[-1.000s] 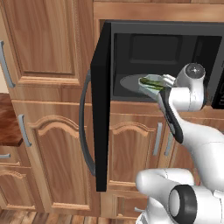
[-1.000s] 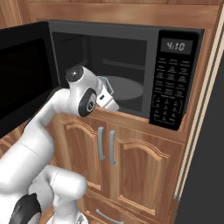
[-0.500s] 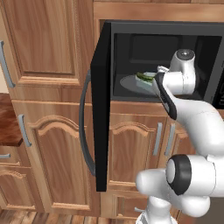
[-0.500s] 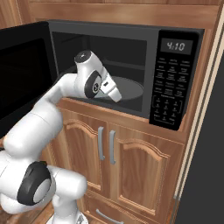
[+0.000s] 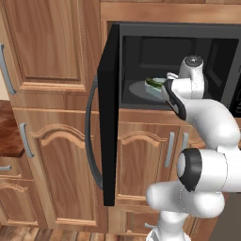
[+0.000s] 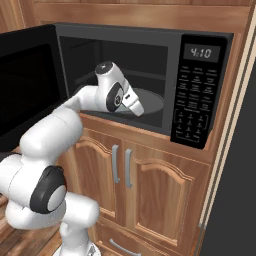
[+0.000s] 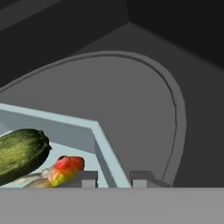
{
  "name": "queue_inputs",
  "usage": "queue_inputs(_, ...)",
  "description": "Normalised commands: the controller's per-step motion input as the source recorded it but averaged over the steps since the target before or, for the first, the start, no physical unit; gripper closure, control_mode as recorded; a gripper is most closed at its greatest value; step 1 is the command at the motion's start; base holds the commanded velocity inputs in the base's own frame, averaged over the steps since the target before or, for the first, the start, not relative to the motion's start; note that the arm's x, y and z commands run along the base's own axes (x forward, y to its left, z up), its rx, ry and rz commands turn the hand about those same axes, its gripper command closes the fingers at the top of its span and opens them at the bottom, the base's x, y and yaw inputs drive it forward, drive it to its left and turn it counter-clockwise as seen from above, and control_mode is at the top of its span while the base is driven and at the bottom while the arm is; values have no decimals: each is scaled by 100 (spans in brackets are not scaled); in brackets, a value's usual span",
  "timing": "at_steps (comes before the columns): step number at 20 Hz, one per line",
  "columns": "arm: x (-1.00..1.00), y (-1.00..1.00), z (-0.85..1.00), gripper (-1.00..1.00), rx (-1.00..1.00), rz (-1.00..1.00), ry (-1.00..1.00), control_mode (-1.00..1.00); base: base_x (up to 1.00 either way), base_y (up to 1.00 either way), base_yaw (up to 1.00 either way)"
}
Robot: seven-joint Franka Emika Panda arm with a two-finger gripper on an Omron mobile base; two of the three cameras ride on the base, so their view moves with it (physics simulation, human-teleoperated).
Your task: Place the tupperware containing the fish and squash meal in the microwave. Close the microwave door and press the start button to reheat the meal.
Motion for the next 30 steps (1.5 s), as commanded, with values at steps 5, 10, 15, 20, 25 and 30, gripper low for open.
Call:
queue_inputs(5,32,-31,-12,100,0,0,0,-100,0,0,0)
queue_inputs(10,30,-11,-7,100,0,0,0,-100,0,0,0)
queue_inputs(15,26,0,-15,-100,0,0,0,-100,0,0,0)
queue_inputs(20,-12,1,-4,-100,-3,0,-14,-100,0,0,0)
queue_inputs(25,-60,20,0,-100,-10,0,-27,-100,0,0,0)
queue_inputs(30,-99,33,1,-100,-15,2,-23,-100,0,0,0)
